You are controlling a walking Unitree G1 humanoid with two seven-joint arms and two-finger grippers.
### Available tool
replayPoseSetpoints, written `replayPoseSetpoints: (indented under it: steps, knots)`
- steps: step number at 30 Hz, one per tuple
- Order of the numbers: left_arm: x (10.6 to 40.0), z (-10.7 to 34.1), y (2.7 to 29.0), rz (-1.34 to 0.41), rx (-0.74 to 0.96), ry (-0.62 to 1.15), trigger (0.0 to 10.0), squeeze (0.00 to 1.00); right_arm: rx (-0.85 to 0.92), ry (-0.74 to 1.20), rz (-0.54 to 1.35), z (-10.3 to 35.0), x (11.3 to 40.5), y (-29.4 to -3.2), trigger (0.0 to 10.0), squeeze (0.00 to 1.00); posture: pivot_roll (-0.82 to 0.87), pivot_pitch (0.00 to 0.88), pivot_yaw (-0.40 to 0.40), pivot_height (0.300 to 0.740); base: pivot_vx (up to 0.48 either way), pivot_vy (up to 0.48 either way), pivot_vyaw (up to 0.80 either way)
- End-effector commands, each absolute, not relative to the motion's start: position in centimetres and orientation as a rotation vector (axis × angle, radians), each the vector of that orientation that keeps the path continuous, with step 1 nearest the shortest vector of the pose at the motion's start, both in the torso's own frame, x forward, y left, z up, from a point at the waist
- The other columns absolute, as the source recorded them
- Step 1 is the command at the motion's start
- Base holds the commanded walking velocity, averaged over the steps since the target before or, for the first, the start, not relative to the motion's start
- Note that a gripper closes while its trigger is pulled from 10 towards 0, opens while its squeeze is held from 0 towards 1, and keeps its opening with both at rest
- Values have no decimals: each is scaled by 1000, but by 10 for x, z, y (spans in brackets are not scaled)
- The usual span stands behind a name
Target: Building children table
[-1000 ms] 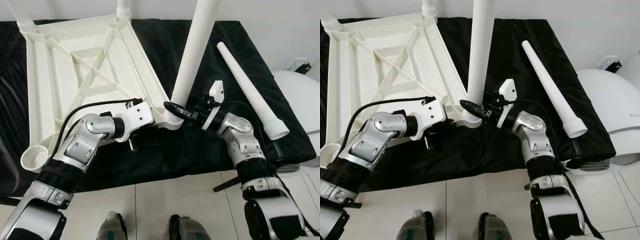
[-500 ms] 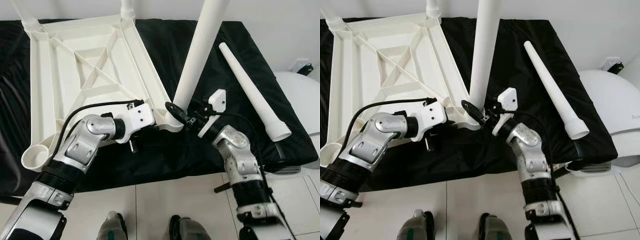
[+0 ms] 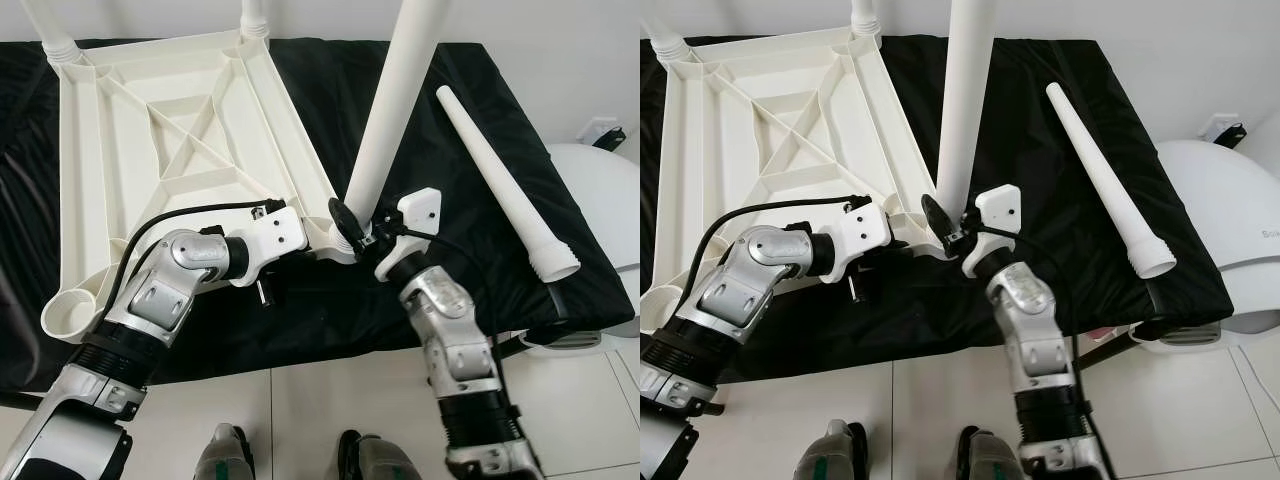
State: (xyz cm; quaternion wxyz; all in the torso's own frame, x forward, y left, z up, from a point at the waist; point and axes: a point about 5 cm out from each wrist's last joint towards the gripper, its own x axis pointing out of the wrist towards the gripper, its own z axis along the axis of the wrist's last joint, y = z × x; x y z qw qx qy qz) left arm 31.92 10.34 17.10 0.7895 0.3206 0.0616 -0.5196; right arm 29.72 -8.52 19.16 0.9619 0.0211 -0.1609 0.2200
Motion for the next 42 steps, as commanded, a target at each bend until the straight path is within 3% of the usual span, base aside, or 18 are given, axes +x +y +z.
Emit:
replayPoseSetpoints:
  steps: [1, 12, 21, 22, 23, 24, 36, 37, 42]
  knots:
    - [311, 126, 113, -1113, 661, 338, 10000, 0, 78, -268, 406, 182, 294, -79, 0, 0, 74, 217, -29, 740, 0, 0, 0]
    - [311, 126, 113, -1111, 664, 339, 10000, 0, 68, -234, 234, 177, 289, -73, 0, 0, 76, 208, -30, 740, 0, 0, 0]
    - [311, 126, 112, -1114, 667, 336, 10000, 0, 49, -227, 231, 177, 288, -69, 0, 0, 78, 199, -35, 740, 0, 0, 0]
    - [311, 126, 113, -1113, 668, 337, 10000, 0, 48, -220, 228, 177, 289, -69, 4863, 0, 79, 196, -35, 740, 0, 0, 0]
    - [311, 126, 113, -1113, 668, 337, 10000, 0, 48, -218, 227, 177, 289, -69, 4863, 0, 79, 195, -36, 740, 0, 0, 0]
    - [312, 126, 113, -1112, 668, 337, 10000, 0, 47, -212, 226, 176, 289, -69, 10000, 0, 79, 192, -36, 740, 0, 0, 0]
    - [313, 126, 113, -1113, 674, 334, 10000, 0, 50, -188, 195, 173, 292, -75, 10000, 0, 75, 182, -31, 740, 0, 0, 0]
    - [313, 127, 113, -1115, 675, 334, 10000, 0, 54, -186, 191, 173, 292, -76, 10000, 1000, 75, 182, -31, 740, 0, 0, 0]
    - [313, 127, 113, -1116, 677, 333, 10000, 0, 60, -193, 188, 173, 293, -80, 10000, 1000, 73, 183, -28, 740, 0, 0, 0]
